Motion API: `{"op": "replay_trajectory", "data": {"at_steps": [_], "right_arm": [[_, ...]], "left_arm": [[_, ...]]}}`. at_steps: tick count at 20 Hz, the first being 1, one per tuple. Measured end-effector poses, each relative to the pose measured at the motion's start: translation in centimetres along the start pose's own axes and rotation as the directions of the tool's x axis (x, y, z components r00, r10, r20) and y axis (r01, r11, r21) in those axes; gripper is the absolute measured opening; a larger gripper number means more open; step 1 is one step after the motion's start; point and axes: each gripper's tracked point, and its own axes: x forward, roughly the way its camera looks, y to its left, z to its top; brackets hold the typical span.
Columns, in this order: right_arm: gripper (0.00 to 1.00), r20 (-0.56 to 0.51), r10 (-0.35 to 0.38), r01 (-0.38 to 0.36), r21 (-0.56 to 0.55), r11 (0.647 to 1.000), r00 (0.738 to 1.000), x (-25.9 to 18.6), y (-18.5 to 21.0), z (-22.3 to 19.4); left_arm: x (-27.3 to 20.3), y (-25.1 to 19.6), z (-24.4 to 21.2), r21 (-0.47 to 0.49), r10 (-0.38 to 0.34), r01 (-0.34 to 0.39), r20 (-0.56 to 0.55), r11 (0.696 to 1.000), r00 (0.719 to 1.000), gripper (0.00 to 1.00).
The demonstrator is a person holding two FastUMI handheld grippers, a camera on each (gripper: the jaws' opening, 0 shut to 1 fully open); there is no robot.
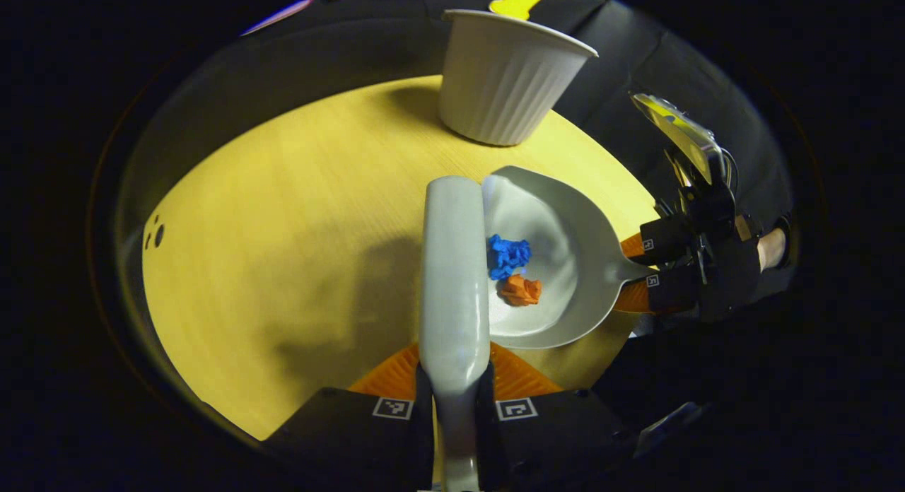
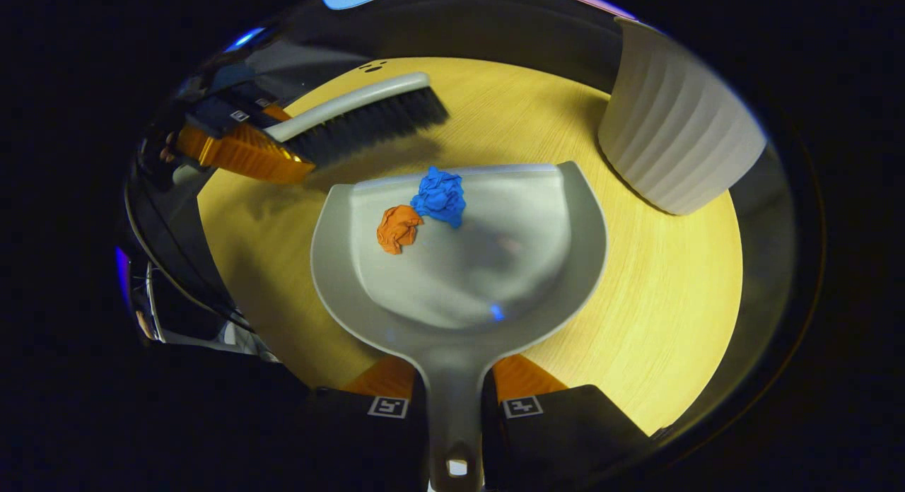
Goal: Pick up the small broom and dustpan from the desktop, sweep the trash into the dustpan with the broom, and then empty the trash into the garbage bin.
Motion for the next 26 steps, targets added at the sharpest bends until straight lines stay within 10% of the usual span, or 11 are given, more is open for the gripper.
{"op": "replay_trajectory", "data": {"at_steps": [7,26], "right_arm": [[0.36,0.047,-0.094,0.090,0.075,0.993,0.994,-3.7,-1.8,1.0],[0.33,0.227,-0.208,0.174,0.161,0.971,0.951,-15.3,-10.5,10.6]], "left_arm": [[-4.7,2.1,-6.4,-0.128,0.148,-0.141,0.048,0.982,0.988,0.26],[-4.5,-0.9,-12.5,-0.395,0.114,-0.060,0.115,0.917,0.987,0.29]]}}
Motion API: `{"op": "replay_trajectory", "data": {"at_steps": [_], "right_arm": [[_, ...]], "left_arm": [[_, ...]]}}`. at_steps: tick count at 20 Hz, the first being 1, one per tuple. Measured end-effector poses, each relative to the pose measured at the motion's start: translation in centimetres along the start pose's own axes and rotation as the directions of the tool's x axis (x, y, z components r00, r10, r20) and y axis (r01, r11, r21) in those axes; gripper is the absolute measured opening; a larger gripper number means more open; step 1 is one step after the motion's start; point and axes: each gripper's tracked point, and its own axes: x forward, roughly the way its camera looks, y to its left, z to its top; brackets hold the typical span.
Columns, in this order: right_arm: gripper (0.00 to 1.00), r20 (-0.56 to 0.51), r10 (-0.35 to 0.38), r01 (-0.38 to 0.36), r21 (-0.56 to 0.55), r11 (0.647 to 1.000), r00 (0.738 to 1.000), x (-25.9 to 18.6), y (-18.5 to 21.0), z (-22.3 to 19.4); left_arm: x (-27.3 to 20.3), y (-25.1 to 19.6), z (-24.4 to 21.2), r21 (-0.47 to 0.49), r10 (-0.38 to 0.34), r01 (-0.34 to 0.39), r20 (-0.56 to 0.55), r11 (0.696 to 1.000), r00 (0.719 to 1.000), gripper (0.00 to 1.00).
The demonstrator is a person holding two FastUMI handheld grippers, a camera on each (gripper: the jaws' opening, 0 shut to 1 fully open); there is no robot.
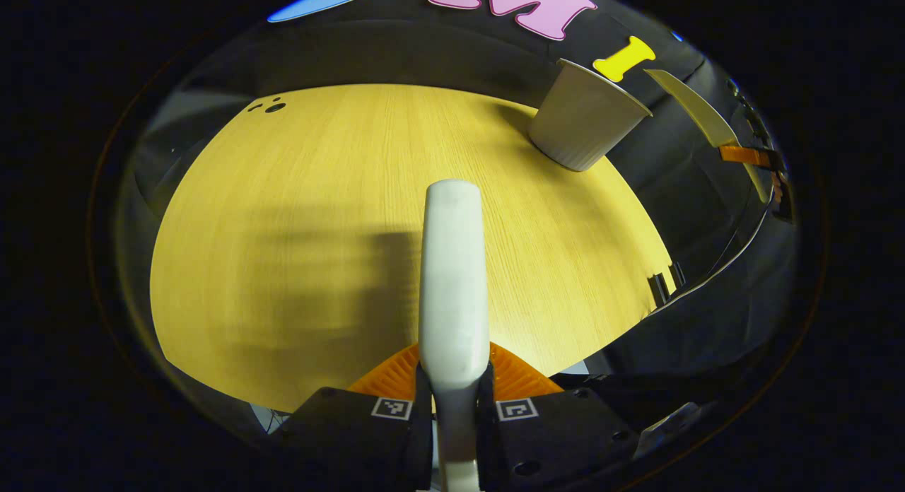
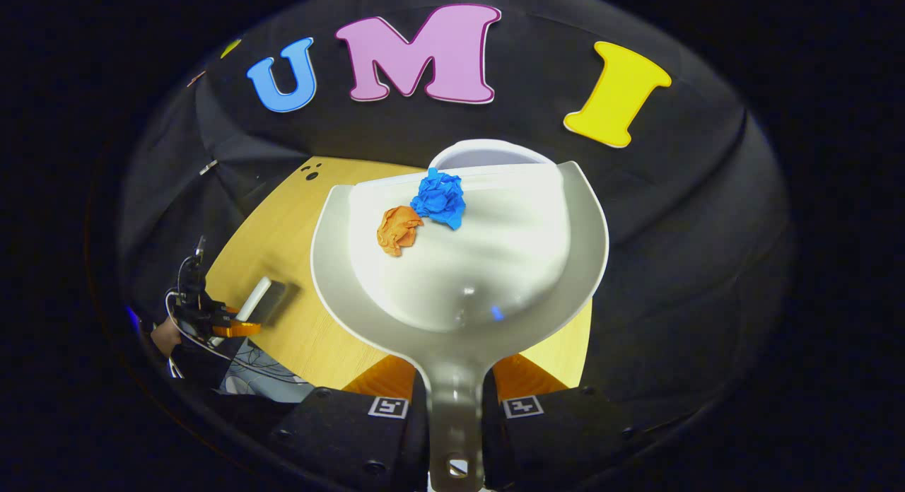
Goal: Pick up the small broom and dustpan from the desktop, sweep the trash into the dustpan with the broom, and then empty the trash into the garbage bin.
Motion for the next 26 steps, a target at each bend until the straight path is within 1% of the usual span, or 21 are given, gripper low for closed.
{"op": "replay_trajectory", "data": {"at_steps": [2,4,6,7,10,11,12,13,15,16,17,18,19,22,23,24,25,26], "right_arm": [[0.33,0.025,-0.015,0.015,0.022,1.000,1.000,1.2,-1.1,1.6],[0.33,0.043,-0.040,0.038,0.041,0.998,0.998,1.6,-2.1,2.9],[0.33,0.046,-0.072,0.069,0.050,0.996,0.996,3.4,-3.9,4.4],[0.30,0.048,-0.090,0.088,0.047,0.995,0.995,4.2,-4.7,5.0],[0.30,0.052,-0.132,0.128,0.074,0.989,0.990,6.0,-6.8,6.2],[0.33,0.055,-0.155,0.151,0.077,0.986,0.986,6.4,-7.4,6.6],[0.30,0.057,-0.196,0.193,0.055,0.980,0.979,7.0,-8.6,6.8],[0.33,0.058,-0.226,0.224,0.032,0.974,0.972,7.3,-9.4,7.0],[0.34,0.056,-0.261,0.260,0.023,0.965,0.964,8.2,-10.4,7.4],[0.30,0.051,-0.274,0.274,0.019,0.962,0.960,8.8,-10.7,7.4],[0.30,0.045,-0.293,0.293,0.001,0.956,0.955,9.3,-11.2,7.4],[0.34,0.037,-0.317,0.319,-0.032,0.947,0.948,9.7,-11.7,7.2],[0.33,0.040,-0.333,0.335,-0.063,0.940,0.942,10.3,-12.2,7.2],[0.34,0.050,-0.370,0.374,-0.100,0.922,0.928,11.1,-12.3,8.2],[0.34,0.051,-0.393,0.396,-0.130,0.909,0.918,11.5,-12.5,8.4],[0.34,0.070,-0.423,0.429,-0.183,0.885,0.903,11.7,-12.9,8.9],[0.38,0.086,-0.453,0.460,-0.237,0.856,0.887,11.7,-13.3,8.8],[0.34,0.105,-0.476,0.485,-0.282,0.827,0.873,11.4,-13.5,8.9]], "left_arm": [[-0.6,0.6,0.1,0.007,0.023,-0.023,0.006,1.000,1.000,0.29],[-2.1,2.3,0.4,-0.007,0.038,-0.037,0.012,0.999,0.999,0.29],[-2.9,3.1,0.9,-0.028,0.047,-0.047,0.014,0.998,0.999,0.29],[-3.1,3.5,1.1,-0.033,0.054,-0.054,0.015,0.998,0.998,0.29],[-3.8,4.7,2.3,-0.034,0.071,-0.071,0.022,0.997,0.997,0.29],[-4.0,5.1,2.8,-0.032,0.074,-0.074,0.026,0.997,0.997,0.29],[-4.0,5.3,3.2,-0.029,0.077,-0.076,0.030,0.997,0.997,0.29],[-4.1,5.8,3.7,-0.028,0.082,-0.081,0.036,0.996,0.996,0.27],[-4.2,6.6,4.5,-0.044,0.084,-0.082,0.044,0.996,0.996,0.29],[-4.1,6.8,4.7,-0.057,0.082,-0.080,0.046,0.995,0.996,0.29],[-4.2,7.0,4.9,-0.066,0.079,-0.076,0.048,0.995,0.996,0.29],[-4.2,7.3,5.3,-0.073,0.077,-0.073,0.053,0.995,0.996,0.29],[-4.2,7.6,5.6,-0.076,0.078,-0.074,0.058,0.994,0.995,0.29],[-4.2,8.5,6.4,-0.094,0.084,-0.078,0.063,0.993,0.995,0.29],[-4.3,8.8,6.5,-0.103,0.084,-0.077,0.059,0.992,0.995,0.29],[-4.4,9.3,6.5,-0.107,0.088,-0.082,0.054,0.991,0.995,0.28],[-4.5,9.8,6.6,-0.107,0.095,-0.089,0.052,0.990,0.994,0.29],[-4.4,10.2,6.9,-0.106,0.102,-0.096,0.051,0.990,0.993,0.29]]}}
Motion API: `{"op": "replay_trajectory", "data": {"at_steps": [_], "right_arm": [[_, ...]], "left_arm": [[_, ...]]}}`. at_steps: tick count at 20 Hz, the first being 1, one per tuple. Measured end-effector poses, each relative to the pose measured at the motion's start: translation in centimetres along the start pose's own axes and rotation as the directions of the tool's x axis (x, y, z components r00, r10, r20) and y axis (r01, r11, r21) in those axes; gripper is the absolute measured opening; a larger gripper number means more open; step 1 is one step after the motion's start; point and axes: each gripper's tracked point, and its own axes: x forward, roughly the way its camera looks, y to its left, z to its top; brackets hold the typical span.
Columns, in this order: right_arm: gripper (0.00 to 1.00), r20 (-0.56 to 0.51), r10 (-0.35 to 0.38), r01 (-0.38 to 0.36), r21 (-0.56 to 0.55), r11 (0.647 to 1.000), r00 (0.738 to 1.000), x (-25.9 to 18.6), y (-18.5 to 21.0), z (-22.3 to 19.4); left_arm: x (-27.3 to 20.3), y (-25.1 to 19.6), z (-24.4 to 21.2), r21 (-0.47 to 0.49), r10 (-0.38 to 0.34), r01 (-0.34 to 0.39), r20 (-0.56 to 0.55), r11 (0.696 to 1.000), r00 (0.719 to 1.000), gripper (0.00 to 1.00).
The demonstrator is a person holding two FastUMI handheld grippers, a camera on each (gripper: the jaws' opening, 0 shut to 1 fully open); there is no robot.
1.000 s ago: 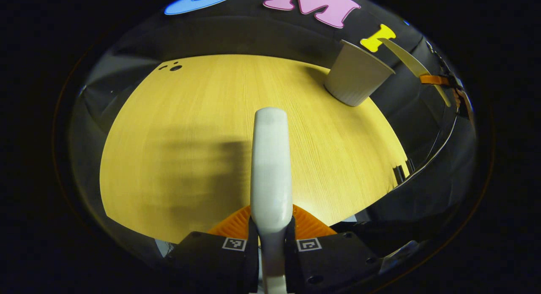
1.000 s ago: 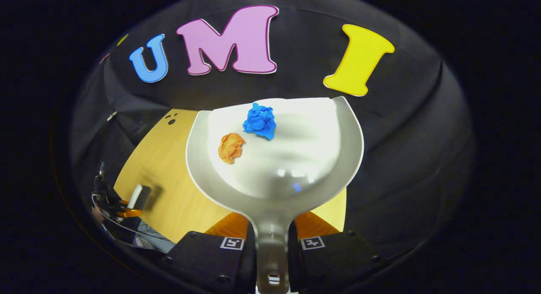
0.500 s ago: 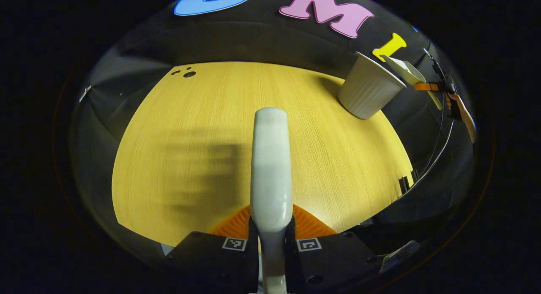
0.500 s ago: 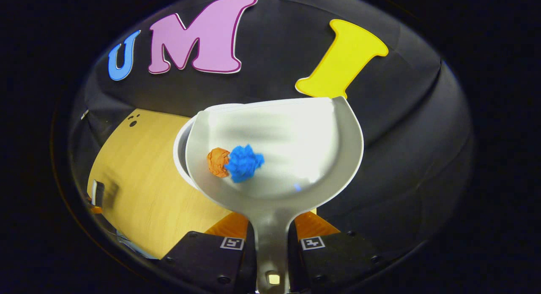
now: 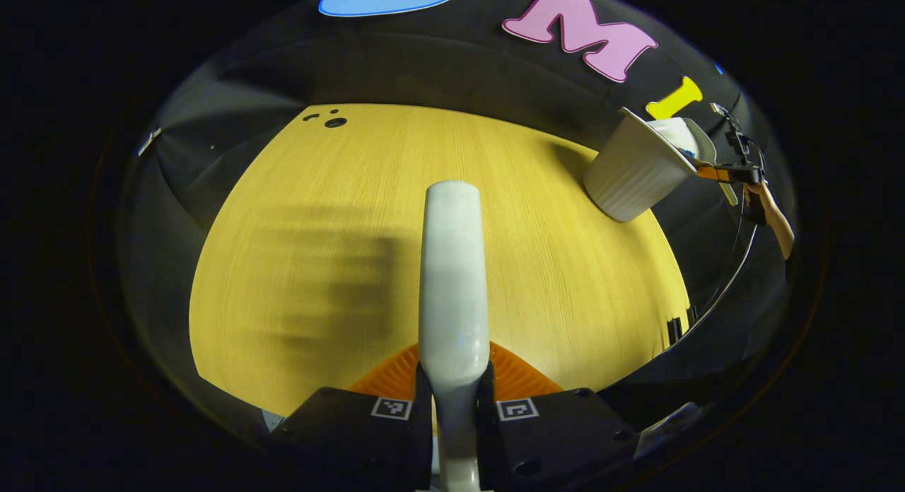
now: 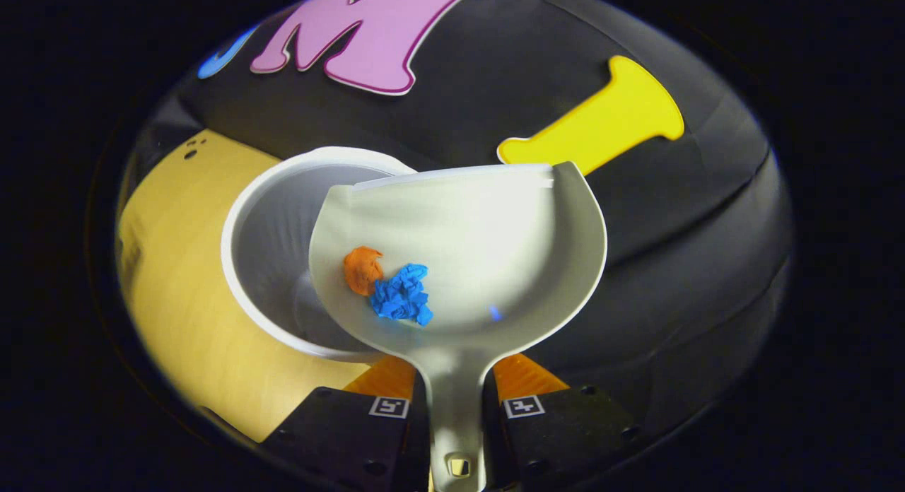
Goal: Pick up the small broom and dustpan from the desktop, sweep the trash into the dustpan with the broom, and then empty the trash into the garbage bin.
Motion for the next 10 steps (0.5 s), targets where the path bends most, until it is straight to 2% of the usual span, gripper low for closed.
{"op": "replay_trajectory", "data": {"at_steps": [3,4,5,10], "right_arm": [[0.34,0.018,-0.070,0.071,-0.091,0.993,0.997,-0.4,-0.3,0.3],[0.30,0.030,-0.090,0.094,-0.133,0.987,0.995,-0.6,-0.4,1.0],[0.34,0.036,-0.116,0.120,-0.182,0.976,0.993,-1.1,-0.5,0.8],[0.34,0.124,-0.219,0.251,-0.402,0.881,0.968,-2.1,-2.1,1.8]], "left_arm": [[0.1,0.4,0.7,-0.017,0.004,-0.004,0.004,1.000,1.000,0.29],[0.2,0.5,0.7,-0.024,0.003,-0.003,0.006,1.000,1.000,0.29],[0.2,0.6,0.8,-0.028,0.003,-0.003,0.009,1.000,1.000,0.29],[0.8,0.4,0.5,-0.046,-0.012,0.012,-0.001,0.999,1.000,0.29]]}}
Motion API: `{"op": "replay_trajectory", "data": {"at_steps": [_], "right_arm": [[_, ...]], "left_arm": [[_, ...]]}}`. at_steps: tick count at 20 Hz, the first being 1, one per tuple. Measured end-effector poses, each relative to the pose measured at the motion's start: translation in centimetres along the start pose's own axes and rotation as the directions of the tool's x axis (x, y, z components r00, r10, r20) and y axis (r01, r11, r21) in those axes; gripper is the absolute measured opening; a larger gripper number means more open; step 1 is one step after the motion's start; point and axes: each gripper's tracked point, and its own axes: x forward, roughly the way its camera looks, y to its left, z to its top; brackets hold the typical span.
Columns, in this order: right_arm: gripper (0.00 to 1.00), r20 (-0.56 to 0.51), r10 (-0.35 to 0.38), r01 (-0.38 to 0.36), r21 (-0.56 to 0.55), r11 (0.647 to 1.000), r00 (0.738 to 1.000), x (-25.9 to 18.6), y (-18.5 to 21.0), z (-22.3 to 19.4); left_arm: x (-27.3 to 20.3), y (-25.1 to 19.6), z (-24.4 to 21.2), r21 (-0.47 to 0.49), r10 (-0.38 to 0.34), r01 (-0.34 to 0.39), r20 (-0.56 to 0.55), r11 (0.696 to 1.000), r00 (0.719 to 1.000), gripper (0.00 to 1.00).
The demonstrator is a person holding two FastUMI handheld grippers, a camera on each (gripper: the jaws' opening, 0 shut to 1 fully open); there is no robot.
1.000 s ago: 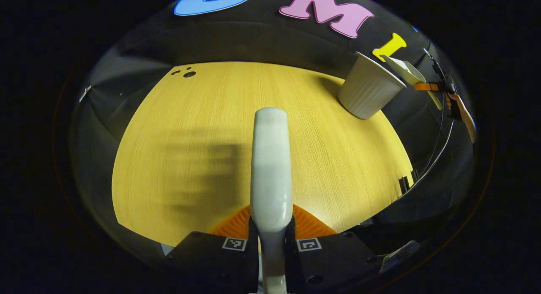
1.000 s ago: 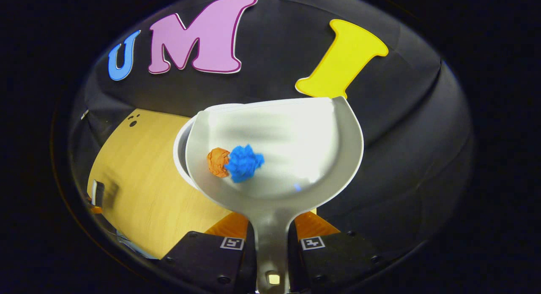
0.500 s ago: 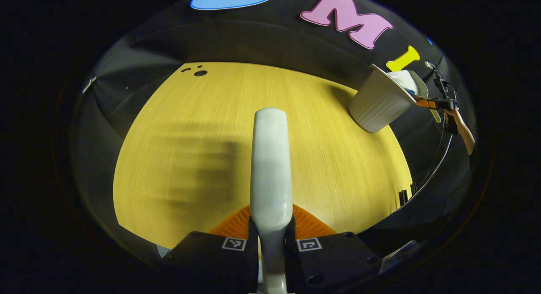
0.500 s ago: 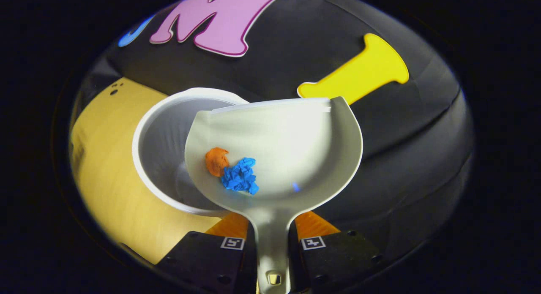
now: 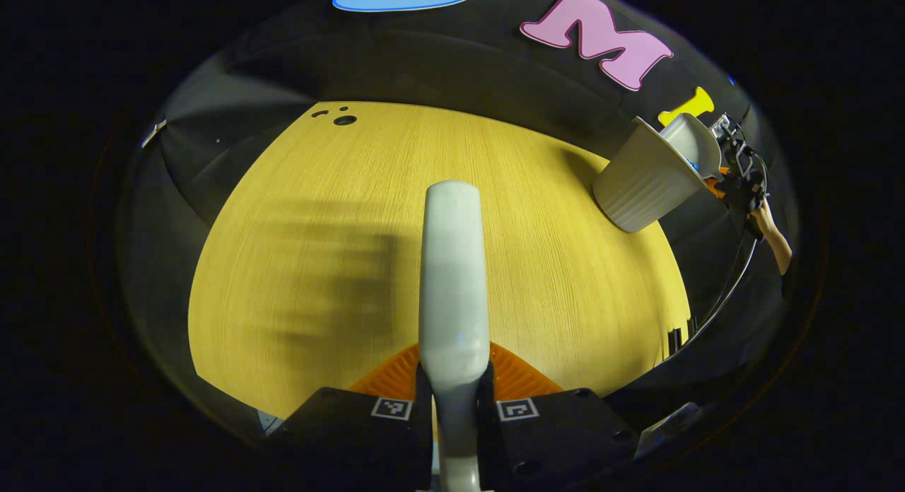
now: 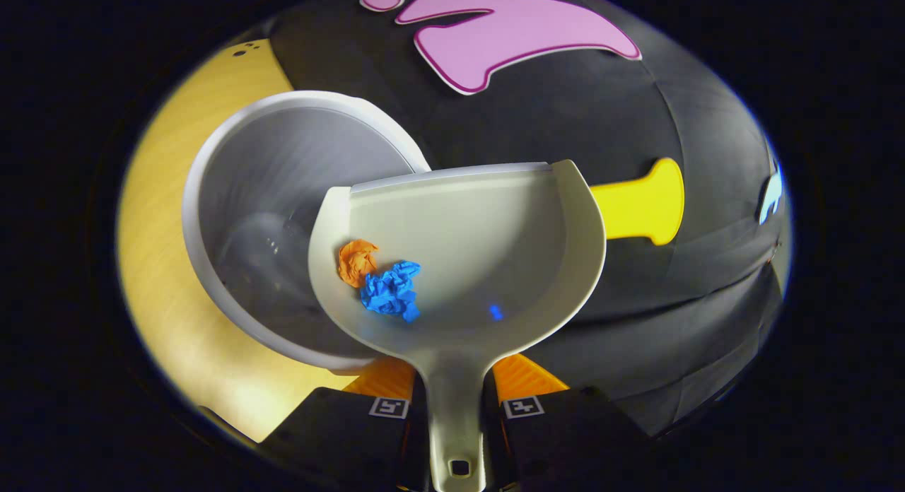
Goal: Pick up the small broom and dustpan from the desktop, sweep the trash into the dustpan with the broom, and then empty the trash into the garbage bin.
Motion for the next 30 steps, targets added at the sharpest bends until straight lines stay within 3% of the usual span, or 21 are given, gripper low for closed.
{"op": "replay_trajectory", "data": {"at_steps": [5,8,17,21,24,28,30], "right_arm": [[0.30,0.043,-0.056,0.062,-0.152,0.986,0.998,-2.2,-2.4,-0.8],[0.34,0.065,-0.080,0.093,-0.249,0.964,0.995,-2.7,-3.1,-0.7],[0.33,0.094,-0.048,0.079,-0.362,0.929,0.994,-3.9,-4.0,-1.9],[0.34,0.032,0.013,-0.005,-0.226,0.974,0.999,-3.2,-4.2,-2.3],[0.34,-0.024,0.092,-0.093,-0.060,0.994,0.995,-3.3,-4.2,-3.3],[0.34,-0.047,0.176,-0.164,0.191,0.968,0.983,-3.6,-4.9,-4.0],[0.34,-0.046,0.215,-0.189,0.331,0.925,0.976,-3.4,-5.4,-3.9]], "left_arm": [[0.4,-0.1,-0.3,-0.004,0.005,-0.006,-0.012,1.000,1.000,0.29],[0.5,-0.1,-0.4,-0.004,0.004,-0.004,-0.015,1.000,1.000,0.29],[0.4,-0.6,-1.2,-0.008,-0.020,0.020,-0.023,1.000,1.000,0.29],[0.1,-0.7,-1.0,-0.019,-0.011,0.011,-0.005,1.000,1.000,0.28],[-0.7,-0.9,-0.9,-0.032,-0.007,0.007,0.012,0.999,1.000,0.29],[-1.6,-1.3,-0.9,-0.007,0.009,-0.009,0.041,1.000,0.999,0.28],[-2.1,-1.3,-1.0,-0.011,0.009,-0.009,0.053,1.000,0.999,0.29]]}}
